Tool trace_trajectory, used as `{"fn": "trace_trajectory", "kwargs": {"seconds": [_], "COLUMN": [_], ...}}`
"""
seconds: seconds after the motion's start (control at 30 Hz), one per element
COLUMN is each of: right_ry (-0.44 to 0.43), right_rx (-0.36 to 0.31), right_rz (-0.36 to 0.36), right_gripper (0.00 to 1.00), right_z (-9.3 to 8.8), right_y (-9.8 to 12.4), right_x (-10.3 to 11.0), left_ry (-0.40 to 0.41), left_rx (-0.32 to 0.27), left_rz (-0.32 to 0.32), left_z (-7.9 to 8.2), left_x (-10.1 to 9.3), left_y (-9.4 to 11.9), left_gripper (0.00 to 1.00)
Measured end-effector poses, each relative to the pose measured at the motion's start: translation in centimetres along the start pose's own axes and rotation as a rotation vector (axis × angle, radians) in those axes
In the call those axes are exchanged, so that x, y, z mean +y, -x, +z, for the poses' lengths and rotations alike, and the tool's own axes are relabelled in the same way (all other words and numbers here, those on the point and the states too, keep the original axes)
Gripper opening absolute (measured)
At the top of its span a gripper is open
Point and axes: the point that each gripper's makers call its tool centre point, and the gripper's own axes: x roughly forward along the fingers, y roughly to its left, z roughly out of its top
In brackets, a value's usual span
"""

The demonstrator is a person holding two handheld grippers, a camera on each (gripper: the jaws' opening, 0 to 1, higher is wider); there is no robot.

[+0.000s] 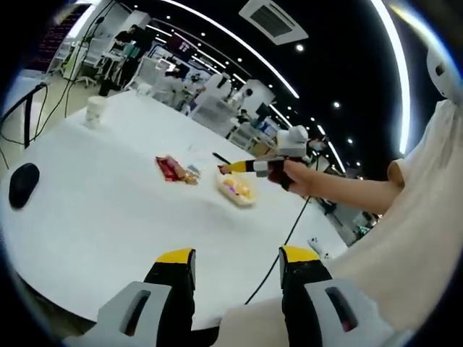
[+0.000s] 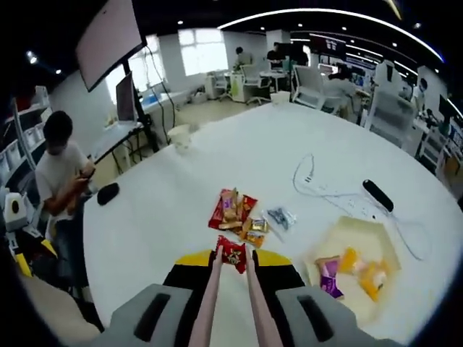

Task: Place the target food into the container with the food tongs after gripping and lifting it, then release it inside without dropping or visibly crushing the food.

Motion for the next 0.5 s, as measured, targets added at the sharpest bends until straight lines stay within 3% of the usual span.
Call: {"fn": "trace_trajectory", "kwargs": {"seconds": [0.5], "right_ry": [-0.049], "right_rx": [-0.038], "right_rz": [-0.070], "right_gripper": [0.19], "right_z": [0.1], "right_y": [2.2], "right_x": [-2.5], "left_ry": [-0.009], "left_rx": [0.013], "left_rz": [-0.007], "left_z": [-0.2], "left_x": [-0.6], "left_y": [-0.3], "left_gripper": [0.45]}}
